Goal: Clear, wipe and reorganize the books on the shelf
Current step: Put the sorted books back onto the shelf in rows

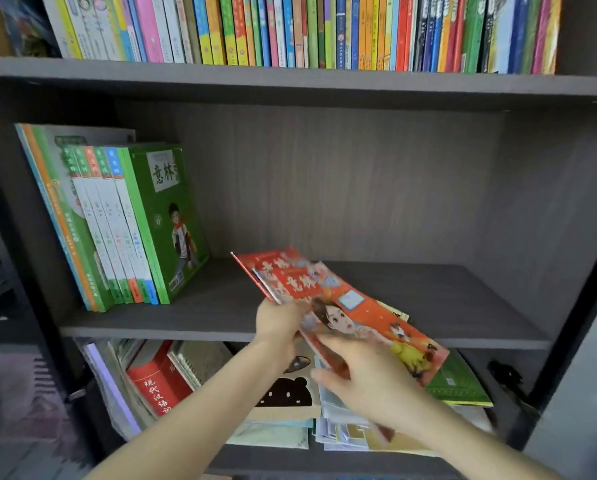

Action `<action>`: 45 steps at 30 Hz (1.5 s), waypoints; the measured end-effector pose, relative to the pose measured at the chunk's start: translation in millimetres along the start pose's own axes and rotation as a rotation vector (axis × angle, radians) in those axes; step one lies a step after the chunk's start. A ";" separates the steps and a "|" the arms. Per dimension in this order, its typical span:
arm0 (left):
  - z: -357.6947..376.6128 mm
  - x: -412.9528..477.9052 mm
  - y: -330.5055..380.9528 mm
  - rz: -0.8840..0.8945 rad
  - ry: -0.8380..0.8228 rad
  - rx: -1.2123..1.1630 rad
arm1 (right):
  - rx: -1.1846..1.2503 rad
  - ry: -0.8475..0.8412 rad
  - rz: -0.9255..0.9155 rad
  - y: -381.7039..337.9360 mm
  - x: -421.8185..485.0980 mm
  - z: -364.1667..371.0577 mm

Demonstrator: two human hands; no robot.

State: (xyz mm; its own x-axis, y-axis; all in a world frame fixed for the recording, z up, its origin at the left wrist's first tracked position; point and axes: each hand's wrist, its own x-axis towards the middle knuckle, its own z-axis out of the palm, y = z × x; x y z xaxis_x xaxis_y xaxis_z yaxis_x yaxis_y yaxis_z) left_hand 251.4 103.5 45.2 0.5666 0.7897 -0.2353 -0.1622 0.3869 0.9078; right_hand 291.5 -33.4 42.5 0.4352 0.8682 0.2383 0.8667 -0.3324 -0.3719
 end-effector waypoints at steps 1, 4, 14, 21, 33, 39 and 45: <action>-8.0 0.2 3.8 0.052 -0.005 -0.008 | 0.117 0.012 0.031 3.7 1.5 -5.5; -30.9 -5.2 27.2 0.286 -0.169 0.122 | 0.164 0.303 0.113 26.8 15.5 -27.2; -25.7 -16.0 115.2 0.750 -0.115 0.109 | 0.942 0.411 0.005 0.8 88.1 -82.3; -19.9 17.1 119.6 0.651 -0.054 0.147 | 1.071 0.379 0.057 14.0 128.6 -55.3; -41.3 46.8 73.2 0.486 -0.035 0.267 | 0.524 0.142 0.317 51.5 130.1 17.8; -37.5 49.3 69.5 0.588 0.011 0.309 | -0.025 0.340 0.100 -2.0 104.5 51.0; -44.8 55.3 65.2 0.697 0.097 0.461 | 0.118 0.235 -0.017 -35.4 134.8 94.2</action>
State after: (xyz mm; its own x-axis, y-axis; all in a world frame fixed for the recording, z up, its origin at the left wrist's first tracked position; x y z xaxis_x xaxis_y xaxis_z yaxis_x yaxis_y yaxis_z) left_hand 236.0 193.7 75.8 0.3834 0.8216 0.4219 -0.0910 -0.4209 0.9025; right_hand 296.4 130.1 3.3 0.4777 0.7594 0.4417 0.8457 -0.2613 -0.4653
